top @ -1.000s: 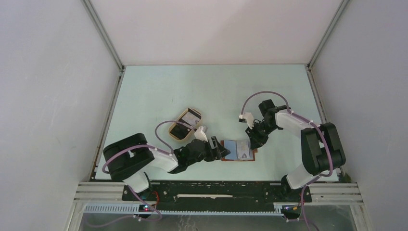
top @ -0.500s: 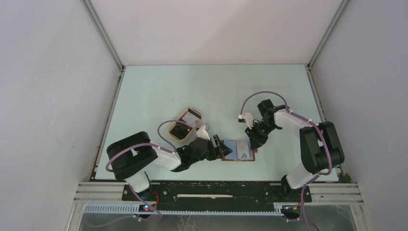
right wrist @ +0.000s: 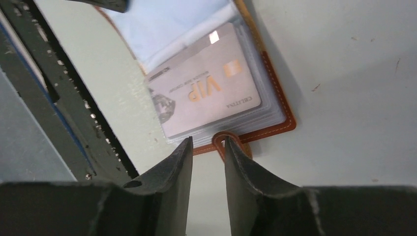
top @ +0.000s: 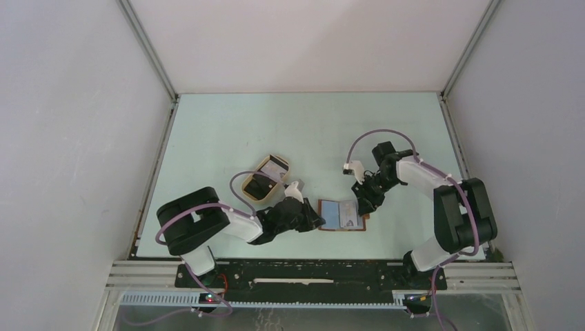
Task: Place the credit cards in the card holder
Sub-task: Close the card holder at the center of the board.
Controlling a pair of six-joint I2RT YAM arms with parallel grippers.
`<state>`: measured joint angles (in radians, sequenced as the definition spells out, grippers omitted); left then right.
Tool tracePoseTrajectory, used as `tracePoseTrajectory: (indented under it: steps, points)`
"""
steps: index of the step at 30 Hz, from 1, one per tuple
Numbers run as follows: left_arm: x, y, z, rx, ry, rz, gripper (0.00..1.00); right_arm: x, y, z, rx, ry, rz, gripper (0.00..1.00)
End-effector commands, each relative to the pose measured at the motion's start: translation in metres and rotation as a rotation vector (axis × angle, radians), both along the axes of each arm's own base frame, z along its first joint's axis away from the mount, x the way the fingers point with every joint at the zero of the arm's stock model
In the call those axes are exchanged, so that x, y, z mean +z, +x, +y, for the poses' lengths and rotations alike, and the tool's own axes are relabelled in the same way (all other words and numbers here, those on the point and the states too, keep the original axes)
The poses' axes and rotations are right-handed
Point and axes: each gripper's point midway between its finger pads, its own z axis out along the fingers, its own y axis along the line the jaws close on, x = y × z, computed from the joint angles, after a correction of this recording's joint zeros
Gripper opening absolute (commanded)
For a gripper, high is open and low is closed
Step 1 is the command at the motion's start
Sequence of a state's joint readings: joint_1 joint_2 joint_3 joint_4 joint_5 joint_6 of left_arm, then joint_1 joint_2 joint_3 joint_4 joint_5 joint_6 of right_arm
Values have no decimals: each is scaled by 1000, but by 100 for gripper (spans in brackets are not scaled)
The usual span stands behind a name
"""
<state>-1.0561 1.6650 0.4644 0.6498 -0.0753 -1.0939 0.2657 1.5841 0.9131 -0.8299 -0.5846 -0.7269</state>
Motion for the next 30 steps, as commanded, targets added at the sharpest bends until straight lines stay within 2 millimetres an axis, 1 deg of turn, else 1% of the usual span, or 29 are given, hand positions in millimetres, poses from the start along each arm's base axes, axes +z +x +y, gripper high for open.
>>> tracePoseTrajectory:
  steps: [1,3,5,7,9,10,13,18,25,28,30]
  points:
    - [14,10,-9,-7,24,-52,10,42,2,9,50,149,-88,42]
    - [16,12,-6,-3,48,-62,3,52,1,7,61,183,-126,47]
    - [19,14,-2,3,70,-75,1,55,1,4,85,187,-187,53]
    - [23,15,1,3,91,-90,0,51,2,1,119,160,-258,62]
    - [28,16,3,0,115,-105,0,44,1,-1,165,127,-316,66]
    - [37,18,5,-3,139,-125,0,32,2,-2,229,74,-386,67]
    - [44,19,5,-9,146,-136,0,20,4,-3,261,31,-413,67]
    - [49,19,2,-18,144,-140,0,3,1,3,294,-8,-382,67]
    - [51,17,1,-22,133,-138,0,-2,15,15,284,-73,-435,67]
    - [52,16,2,-19,125,-137,0,-7,18,16,282,-107,-444,65]
    - [54,15,2,-16,113,-138,0,-9,18,16,281,-116,-441,62]
